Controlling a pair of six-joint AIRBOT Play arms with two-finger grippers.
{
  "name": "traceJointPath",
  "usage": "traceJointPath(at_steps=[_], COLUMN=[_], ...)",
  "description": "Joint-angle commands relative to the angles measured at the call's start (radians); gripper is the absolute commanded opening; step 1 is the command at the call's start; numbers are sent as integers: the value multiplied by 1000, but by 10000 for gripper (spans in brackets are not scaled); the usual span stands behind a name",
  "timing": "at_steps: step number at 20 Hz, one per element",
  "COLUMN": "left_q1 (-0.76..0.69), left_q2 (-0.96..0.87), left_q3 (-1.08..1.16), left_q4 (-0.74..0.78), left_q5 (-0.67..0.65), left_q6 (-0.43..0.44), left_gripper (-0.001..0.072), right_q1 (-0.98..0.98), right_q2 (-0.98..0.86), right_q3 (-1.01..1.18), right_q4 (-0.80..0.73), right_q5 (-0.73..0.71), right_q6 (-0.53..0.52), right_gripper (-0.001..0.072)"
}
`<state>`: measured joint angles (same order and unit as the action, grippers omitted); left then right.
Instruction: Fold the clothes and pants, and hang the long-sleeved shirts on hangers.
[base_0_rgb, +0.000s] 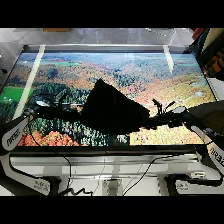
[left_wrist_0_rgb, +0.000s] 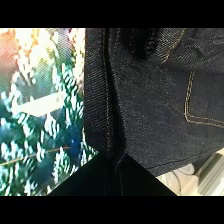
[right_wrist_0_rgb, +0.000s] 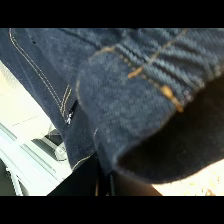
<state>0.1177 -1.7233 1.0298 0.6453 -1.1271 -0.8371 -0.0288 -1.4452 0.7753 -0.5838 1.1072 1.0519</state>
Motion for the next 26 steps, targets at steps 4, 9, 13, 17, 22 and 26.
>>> traceJointPath(at_steps=[4, 9, 13, 17, 22, 26], left_q1=[-6, -6, -5, -4, -4, -4], left_q2=[33, 228, 497, 835, 1240, 1445], left_q3=[14, 45, 48, 48, 48, 48], left_q4=[-31, -35, -132, -180, -174, -164], left_q5=[-14, -14, -2, 161, 492, 585], left_q6=[16, 42, 87, 87, 87, 87], left_gripper=[17, 17, 17, 17, 18, 17], right_q1=[0, 0, 29, 93, 123, 123], right_q2=[48, 161, 273, 403, 575, 696], right_q3=[29, 184, 364, 553, 706, 711], right_q4=[0, 10, 65, 65, 116, 248], right_q5=[3, 26, 121, 119, 56, 49], right_q6=[-21, -20, -21, -19, -13, 104], right_gripper=[36, 36, 36, 36, 36, 36])
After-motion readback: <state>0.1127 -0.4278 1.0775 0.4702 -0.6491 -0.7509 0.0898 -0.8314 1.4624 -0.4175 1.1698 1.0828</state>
